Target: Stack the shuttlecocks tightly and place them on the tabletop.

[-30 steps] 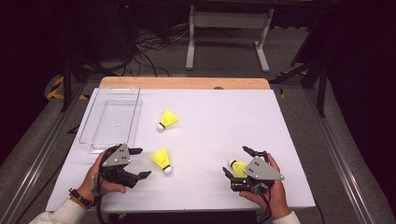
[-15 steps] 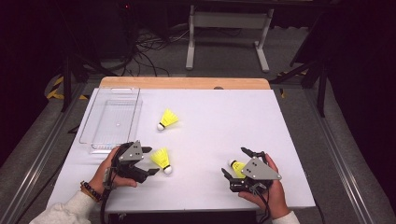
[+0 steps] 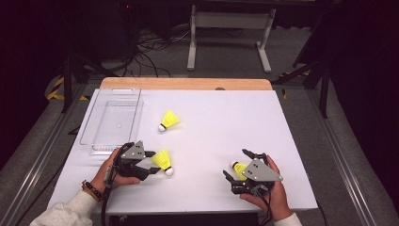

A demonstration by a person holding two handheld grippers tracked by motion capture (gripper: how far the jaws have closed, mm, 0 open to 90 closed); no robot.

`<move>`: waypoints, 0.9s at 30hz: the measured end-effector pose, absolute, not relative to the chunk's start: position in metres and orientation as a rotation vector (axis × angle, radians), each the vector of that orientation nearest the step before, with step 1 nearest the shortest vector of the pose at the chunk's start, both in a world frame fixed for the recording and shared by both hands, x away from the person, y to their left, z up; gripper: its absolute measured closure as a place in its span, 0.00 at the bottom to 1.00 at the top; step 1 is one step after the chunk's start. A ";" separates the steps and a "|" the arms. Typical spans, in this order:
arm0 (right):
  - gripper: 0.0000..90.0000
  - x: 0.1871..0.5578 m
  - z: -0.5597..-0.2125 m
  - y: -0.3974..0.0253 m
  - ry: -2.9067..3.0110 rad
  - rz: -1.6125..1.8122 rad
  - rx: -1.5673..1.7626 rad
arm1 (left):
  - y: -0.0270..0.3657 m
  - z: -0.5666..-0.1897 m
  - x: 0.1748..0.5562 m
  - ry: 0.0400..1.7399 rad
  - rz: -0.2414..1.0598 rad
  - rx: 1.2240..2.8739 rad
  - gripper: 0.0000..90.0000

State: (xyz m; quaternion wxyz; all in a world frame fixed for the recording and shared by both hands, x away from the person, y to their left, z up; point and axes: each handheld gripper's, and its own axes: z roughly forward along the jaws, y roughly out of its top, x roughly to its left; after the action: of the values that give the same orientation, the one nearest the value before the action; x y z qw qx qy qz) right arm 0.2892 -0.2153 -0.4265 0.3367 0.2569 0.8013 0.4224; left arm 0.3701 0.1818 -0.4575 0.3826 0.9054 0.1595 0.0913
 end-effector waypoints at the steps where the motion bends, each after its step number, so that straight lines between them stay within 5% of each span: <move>1: 0.13 0.289 -0.427 -0.215 2.091 1.098 0.670 | 0.182 -0.457 0.370 0.401 0.230 2.307 0.50; 19: 0.14 0.290 -0.431 -0.212 2.129 1.077 0.651 | 0.188 -0.453 0.373 0.377 0.199 2.250 0.94; 27: 0.14 0.290 -0.431 -0.211 2.136 1.077 0.643 | 0.187 -0.449 0.372 0.339 0.216 2.247 1.00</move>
State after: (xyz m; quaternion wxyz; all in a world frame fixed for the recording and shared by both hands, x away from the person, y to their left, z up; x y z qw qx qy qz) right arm 0.2897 -0.2105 -0.4307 0.3264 0.2453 0.8151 0.4110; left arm 0.3717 0.1870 -0.4487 0.4165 0.8949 0.1351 0.0860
